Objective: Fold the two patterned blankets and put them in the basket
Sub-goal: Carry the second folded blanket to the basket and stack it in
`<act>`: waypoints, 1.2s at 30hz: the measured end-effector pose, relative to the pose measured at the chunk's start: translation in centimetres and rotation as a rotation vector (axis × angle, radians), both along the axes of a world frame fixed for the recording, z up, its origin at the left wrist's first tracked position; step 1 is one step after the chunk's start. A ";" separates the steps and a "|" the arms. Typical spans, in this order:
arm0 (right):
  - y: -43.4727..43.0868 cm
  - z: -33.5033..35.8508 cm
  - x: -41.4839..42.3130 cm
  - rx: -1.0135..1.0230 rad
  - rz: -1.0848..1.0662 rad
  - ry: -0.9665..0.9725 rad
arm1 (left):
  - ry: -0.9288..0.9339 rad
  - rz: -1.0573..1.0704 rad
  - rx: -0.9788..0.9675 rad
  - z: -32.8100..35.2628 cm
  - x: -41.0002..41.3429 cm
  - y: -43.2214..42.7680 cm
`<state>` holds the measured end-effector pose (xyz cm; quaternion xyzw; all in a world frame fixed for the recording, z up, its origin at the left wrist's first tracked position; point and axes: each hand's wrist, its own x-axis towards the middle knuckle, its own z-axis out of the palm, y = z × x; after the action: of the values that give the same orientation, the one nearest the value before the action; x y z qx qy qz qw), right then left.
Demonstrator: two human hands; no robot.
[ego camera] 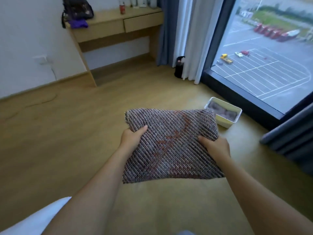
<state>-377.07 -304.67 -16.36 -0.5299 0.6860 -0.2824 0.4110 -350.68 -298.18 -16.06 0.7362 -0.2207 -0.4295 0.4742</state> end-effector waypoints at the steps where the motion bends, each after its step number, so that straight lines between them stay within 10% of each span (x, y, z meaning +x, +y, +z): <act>1: -1.5 0.0 -0.8 -0.002 -0.041 0.000 | -0.006 -0.036 -0.003 0.1 -0.6 -2.6; 36: -58.3 -8.5 -25.4 0.190 -0.721 0.030 | -0.050 -0.786 0.167 -9.7 -27.9 -77.9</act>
<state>-402.49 -362.93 -24.85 -0.2181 0.8576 -0.3363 0.3224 -378.61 -376.11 -25.72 0.6422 -0.4612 -0.5763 0.2067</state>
